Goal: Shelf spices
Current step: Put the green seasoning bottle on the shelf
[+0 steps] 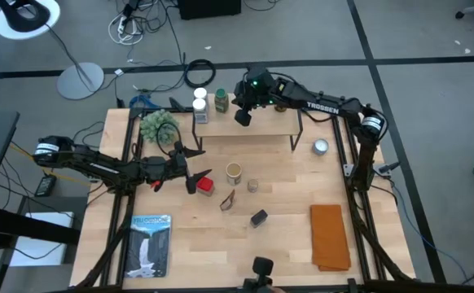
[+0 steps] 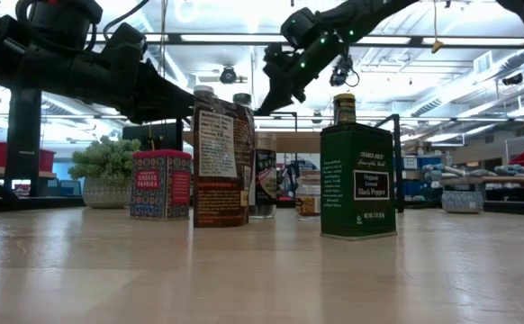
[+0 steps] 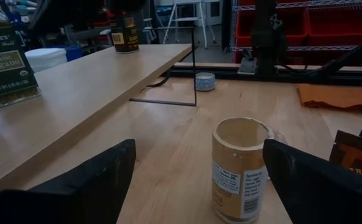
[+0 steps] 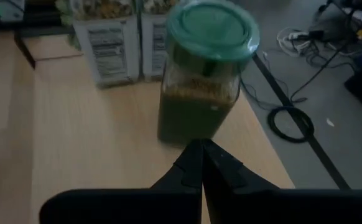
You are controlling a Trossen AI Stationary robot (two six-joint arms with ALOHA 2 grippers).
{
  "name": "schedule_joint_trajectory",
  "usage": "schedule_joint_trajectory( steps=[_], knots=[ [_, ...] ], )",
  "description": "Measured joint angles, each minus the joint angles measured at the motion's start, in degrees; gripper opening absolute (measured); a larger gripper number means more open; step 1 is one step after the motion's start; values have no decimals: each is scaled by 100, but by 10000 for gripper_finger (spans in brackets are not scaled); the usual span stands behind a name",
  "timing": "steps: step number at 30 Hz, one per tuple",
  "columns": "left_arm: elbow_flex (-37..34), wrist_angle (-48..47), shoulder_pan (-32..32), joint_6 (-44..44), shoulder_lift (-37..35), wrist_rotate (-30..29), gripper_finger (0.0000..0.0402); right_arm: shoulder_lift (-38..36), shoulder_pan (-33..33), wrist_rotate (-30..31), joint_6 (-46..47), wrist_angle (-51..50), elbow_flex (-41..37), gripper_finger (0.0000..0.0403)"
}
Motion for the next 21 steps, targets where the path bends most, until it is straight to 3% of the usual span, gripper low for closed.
schedule_joint_trajectory(
  steps=[10, 21],
  knots=[
    [0, 2, 0, 4, 0, -1, 357, 226, -35, -219, 47, 415, 13, 0],
    [-1, 0, 0, -1, 0, 0, 357, 527, -39, 318, 45, 601, 6, 0]
  ],
)
